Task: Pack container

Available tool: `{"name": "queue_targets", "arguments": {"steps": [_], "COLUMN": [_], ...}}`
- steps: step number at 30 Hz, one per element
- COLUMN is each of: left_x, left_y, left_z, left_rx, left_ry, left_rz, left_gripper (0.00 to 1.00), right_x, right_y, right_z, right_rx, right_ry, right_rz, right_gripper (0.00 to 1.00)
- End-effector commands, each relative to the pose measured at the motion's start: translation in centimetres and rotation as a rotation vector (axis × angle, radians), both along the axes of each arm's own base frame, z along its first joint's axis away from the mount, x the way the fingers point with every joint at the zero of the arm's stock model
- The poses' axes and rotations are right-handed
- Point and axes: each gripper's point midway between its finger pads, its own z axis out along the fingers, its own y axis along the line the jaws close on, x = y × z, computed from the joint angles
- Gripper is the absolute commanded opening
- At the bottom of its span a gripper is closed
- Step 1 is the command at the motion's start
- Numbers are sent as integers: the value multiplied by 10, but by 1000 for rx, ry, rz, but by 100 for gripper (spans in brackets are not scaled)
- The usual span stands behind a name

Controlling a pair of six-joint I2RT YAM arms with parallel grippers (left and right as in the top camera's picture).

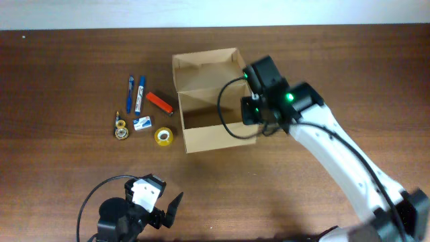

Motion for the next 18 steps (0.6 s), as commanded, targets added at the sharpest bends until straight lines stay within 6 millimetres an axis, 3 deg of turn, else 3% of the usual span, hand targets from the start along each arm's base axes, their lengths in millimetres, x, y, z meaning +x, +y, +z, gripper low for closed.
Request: {"name": "queue_targets", "arguments": {"steps": [1,4,10,16,18], "left_x": [0,0,0,0,0], "left_y": [0,0,0,0,0], "left_z": [-5,-5,-5,-5,-5], "left_rx": [-5,-5,-5,-5,-5], "left_ry": [11,11,11,11,11], "left_rz": [4,4,4,4,4], "left_gripper": [100,100,100,100,100], "right_x": [-20,-21,4,5,4], "right_y": [-11,-22,-32,-22,-17], "right_z": [0,-14,-22,-74,-79], "right_rx": [40,84,25,-40,-53], "right_ry": [-56,-122,-211,-87,-83], "right_rz": [-28,-151,-220,-181,-167], "right_gripper": [4,4,4,4,4]}}
